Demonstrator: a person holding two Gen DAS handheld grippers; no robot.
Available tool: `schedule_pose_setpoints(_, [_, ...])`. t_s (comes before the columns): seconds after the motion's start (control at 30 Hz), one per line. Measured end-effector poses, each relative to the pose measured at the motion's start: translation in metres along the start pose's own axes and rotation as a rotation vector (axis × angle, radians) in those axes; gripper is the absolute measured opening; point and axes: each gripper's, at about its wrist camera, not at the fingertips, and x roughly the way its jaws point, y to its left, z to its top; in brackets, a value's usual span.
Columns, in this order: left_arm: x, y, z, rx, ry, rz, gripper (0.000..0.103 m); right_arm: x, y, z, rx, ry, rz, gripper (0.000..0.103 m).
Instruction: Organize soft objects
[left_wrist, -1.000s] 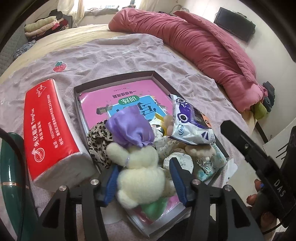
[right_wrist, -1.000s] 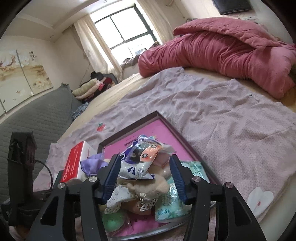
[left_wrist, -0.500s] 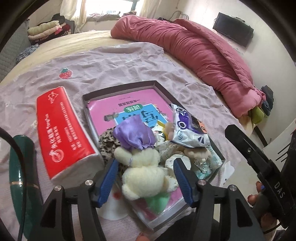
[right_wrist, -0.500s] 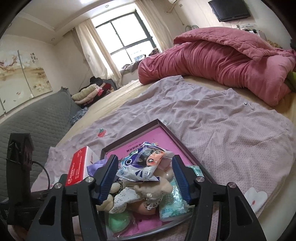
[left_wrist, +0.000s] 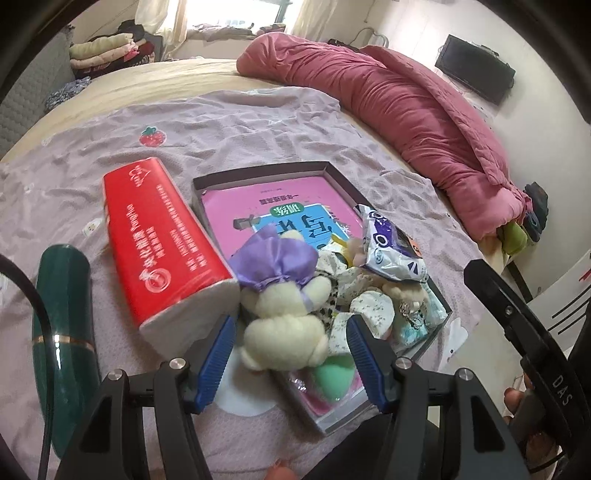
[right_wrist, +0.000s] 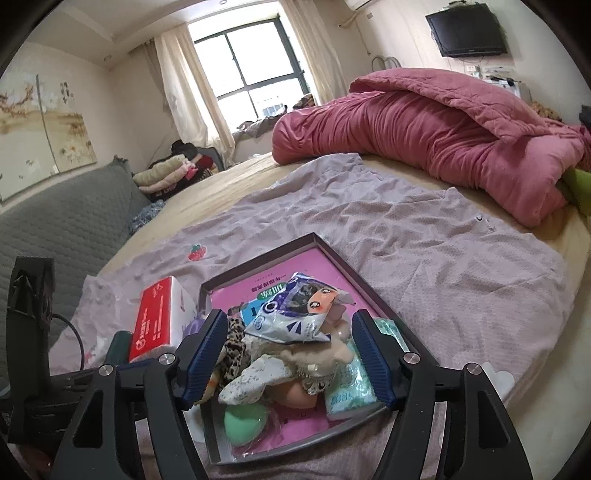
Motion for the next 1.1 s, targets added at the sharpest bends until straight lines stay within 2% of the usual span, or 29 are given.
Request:
schedule_pose_setpoints(0.37, [-0.033, 0.008, -0.012, -0.001, -0.033, 0.011, 0.062, -0.025, 0.027, -0.005, -0.070, -0.014, -0.062, 0.073])
schedule_pose_setpoints(0.67, [-0.070, 0.010, -0.023, 0.004, -0.075, 0.036, 0.062, -0.047, 0.048, -0.023, -0.074, 0.034, -0.141, 0.073])
schedule_pose_setpoints(0.93, [-0.095, 0.010, -0.044, 0.015, -0.080, 0.049, 0.062, -0.071, 0.068, -0.035, -0.133, 0.024, -0.161, 0.074])
schedule_pose_setpoints(1.1, [-0.106, 0.007, -0.053, 0.018, -0.082, 0.035, 0.062, -0.086, 0.073, -0.044, -0.148, 0.060, -0.152, 0.075])
